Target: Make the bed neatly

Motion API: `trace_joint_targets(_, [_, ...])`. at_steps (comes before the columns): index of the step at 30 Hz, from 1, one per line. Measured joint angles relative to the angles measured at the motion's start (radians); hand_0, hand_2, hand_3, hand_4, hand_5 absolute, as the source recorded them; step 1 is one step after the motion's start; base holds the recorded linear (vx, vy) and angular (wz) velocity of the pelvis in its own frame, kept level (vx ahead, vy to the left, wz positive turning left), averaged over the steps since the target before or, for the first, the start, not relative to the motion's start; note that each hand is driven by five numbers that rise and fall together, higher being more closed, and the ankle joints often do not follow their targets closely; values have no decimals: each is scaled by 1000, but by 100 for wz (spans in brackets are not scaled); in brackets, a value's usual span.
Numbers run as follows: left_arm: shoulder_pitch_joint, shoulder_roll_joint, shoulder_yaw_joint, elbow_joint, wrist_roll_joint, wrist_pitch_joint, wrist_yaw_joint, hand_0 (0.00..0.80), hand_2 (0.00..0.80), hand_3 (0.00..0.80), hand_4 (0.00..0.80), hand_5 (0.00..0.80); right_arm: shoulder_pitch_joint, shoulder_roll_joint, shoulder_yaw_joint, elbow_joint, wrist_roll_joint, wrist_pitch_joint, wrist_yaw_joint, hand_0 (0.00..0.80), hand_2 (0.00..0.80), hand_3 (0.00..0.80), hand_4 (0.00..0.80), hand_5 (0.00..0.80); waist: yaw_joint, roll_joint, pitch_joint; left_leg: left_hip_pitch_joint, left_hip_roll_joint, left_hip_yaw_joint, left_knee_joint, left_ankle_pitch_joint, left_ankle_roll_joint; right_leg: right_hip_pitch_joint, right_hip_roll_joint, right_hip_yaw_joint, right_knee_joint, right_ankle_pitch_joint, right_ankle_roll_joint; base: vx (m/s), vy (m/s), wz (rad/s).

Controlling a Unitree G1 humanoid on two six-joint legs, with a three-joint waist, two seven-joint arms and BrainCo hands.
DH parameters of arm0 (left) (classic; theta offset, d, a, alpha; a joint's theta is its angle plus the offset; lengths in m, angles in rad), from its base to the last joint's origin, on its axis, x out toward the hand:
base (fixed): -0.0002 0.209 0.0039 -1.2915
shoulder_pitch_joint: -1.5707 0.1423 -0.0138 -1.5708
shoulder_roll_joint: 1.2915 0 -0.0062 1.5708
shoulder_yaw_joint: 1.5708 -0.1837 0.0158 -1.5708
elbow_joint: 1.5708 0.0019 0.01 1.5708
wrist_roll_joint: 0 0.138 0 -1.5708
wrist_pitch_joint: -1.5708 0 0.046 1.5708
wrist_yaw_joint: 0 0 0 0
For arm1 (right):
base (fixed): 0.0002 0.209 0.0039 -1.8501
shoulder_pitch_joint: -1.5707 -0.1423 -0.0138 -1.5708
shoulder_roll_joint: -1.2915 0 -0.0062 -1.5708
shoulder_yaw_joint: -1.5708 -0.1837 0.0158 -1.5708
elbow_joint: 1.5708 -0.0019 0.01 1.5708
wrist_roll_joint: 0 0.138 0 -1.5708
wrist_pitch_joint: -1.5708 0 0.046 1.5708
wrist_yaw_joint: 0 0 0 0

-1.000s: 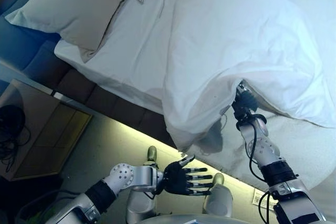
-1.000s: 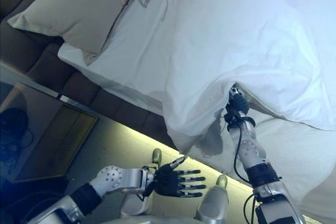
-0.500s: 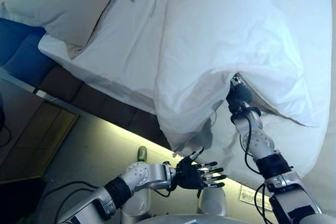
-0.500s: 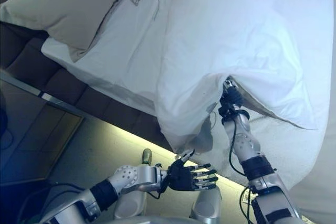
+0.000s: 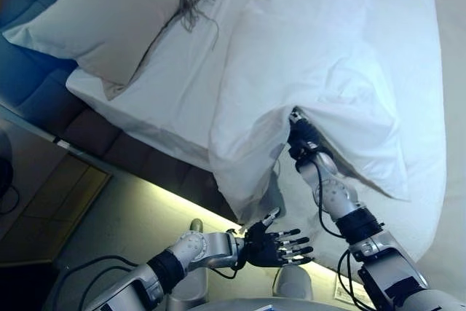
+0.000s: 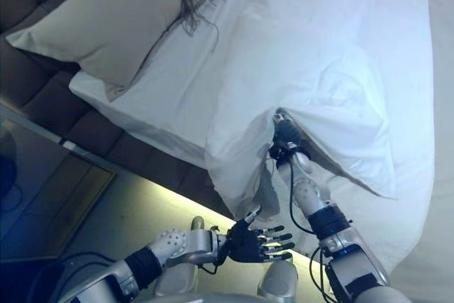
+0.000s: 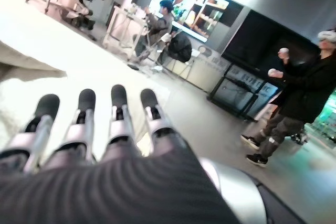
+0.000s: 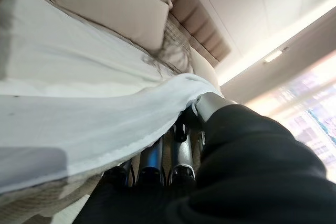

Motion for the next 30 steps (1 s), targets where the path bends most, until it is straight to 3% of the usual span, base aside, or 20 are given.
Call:
trace_joint_targets(8, [59,-60,2,34,0,-20,-4,0,0,0,0,0,1,1,100,-46,-23,60,-66,800,800,800,800,800,-2,10,-64,109,4,21,-69,-2,-4,105,9,-7,-82,12,3,67,36,-6])
trace_joint_targets(14, [69,-83,18,80,0,-85,-18,0,0,0,0,0,2,-3,125,-105,-23,80,-97,800,800,800,800,800,-7,7,-79,159,8,29,-104,2,-14,137,19,1,-102,10,0,59,33,-7])
trace_joint_targets(22, [76,-104,132,123,-1,-287,42,0,0,0,0,0,37,-10,131,-192,-18,119,-102,800,800,800,800,800,-12,4,-98,206,35,58,-140,8,-22,137,37,34,-103,5,-9,59,27,-12])
trace_joint_targets(26, [75,-128,222,125,-10,-417,60,0,0,0,0,0,70,-11,132,-208,-17,129,-92,800,800,800,800,800,-38,3,-126,209,35,65,-151,9,-23,137,38,35,-115,7,-9,62,30,-4])
trace_joint_targets(30, [67,-158,254,122,-32,-579,74,0,0,0,0,0,110,-10,132,-234,-18,136,-70,800,800,800,800,800,-38,3,-134,222,38,78,-157,14,-31,140,39,38,-119,8,-9,47,14,-8])
